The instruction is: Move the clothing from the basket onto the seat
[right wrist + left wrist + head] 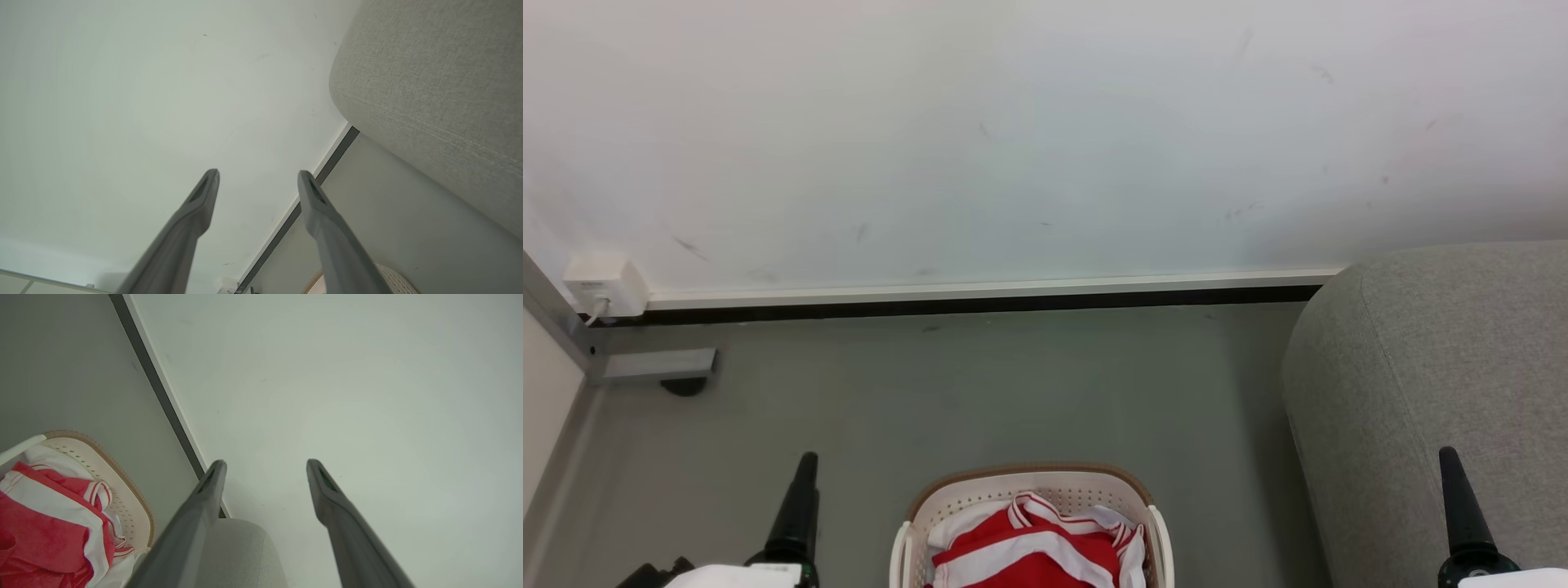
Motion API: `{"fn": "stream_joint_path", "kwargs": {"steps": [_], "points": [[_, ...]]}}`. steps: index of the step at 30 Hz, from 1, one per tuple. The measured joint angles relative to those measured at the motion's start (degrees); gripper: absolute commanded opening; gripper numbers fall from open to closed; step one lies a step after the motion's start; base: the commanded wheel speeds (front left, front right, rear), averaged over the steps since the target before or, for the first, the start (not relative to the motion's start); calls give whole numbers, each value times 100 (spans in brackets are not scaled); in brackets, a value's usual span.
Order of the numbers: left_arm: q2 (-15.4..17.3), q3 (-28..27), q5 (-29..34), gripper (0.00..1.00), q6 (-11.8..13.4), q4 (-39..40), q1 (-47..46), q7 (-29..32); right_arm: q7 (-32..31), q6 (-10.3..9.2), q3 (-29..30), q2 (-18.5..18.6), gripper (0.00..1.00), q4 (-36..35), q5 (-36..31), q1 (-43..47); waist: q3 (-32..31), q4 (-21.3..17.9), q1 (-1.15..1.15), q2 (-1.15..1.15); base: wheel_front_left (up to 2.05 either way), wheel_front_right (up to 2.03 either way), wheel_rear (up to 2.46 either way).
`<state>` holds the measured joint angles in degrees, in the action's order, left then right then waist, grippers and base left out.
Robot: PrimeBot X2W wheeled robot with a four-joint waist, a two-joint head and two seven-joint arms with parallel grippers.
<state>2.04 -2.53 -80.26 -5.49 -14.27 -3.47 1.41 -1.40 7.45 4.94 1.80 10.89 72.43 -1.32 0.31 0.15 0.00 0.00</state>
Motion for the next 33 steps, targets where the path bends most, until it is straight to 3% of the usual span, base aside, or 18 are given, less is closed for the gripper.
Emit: {"fn": "stream_joint_path", "kwargs": {"steps": [16, 33], "points": [[8, 299, 1844, 100, 240, 205, 74, -355, 350, 0, -209, 9, 100, -286, -1879, 161, 5, 23, 0, 0, 0, 0, 0], [21, 504, 3162, 100, 403, 332, 118, -700, 702, 0, -264, 26, 100, -475, -3400, 329, -6, 64, 0, 0, 0, 0, 0]]}}
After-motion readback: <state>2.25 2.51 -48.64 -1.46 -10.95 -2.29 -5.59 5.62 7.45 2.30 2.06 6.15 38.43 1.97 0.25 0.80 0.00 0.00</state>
